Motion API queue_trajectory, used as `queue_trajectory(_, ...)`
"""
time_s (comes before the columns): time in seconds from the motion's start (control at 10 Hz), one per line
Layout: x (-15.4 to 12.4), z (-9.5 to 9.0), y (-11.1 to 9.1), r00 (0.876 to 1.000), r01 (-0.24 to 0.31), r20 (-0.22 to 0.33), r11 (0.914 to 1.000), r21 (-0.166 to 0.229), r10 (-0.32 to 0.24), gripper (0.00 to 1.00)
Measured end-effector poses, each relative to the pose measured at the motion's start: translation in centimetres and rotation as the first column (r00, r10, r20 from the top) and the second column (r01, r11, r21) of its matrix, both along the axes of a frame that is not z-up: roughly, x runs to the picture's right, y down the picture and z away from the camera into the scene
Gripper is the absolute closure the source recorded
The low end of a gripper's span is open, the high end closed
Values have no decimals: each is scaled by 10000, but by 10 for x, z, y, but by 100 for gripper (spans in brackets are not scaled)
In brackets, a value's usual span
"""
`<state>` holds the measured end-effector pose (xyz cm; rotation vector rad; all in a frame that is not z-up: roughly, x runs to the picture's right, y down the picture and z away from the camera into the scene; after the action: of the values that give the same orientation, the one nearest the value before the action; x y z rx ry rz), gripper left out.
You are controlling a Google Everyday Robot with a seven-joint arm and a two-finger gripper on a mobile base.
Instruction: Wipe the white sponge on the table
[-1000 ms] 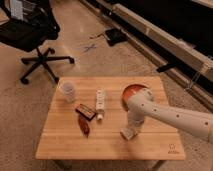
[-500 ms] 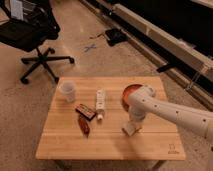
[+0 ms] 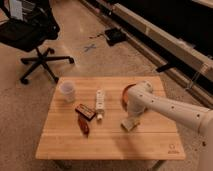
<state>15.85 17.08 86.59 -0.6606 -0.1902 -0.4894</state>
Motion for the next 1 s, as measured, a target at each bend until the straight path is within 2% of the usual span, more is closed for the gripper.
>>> queue_trajectory(0.2,3,-2,-2,9999,64,-99,10000,26,-64,100)
queue_trajectory(0.5,8,-19,-25,9997,61,-249,9999,143,-58,100)
queue_trajectory(0.6,13,-28,-40,9996,74,-281,9997,218,-68,100)
queue_trajectory(0.7,14,-31,-48,9996,98,-277,9996,261,-90,100)
queue_trajectory(1.0,14,-45,-86,9997,218,-78,9982,566,-214,100)
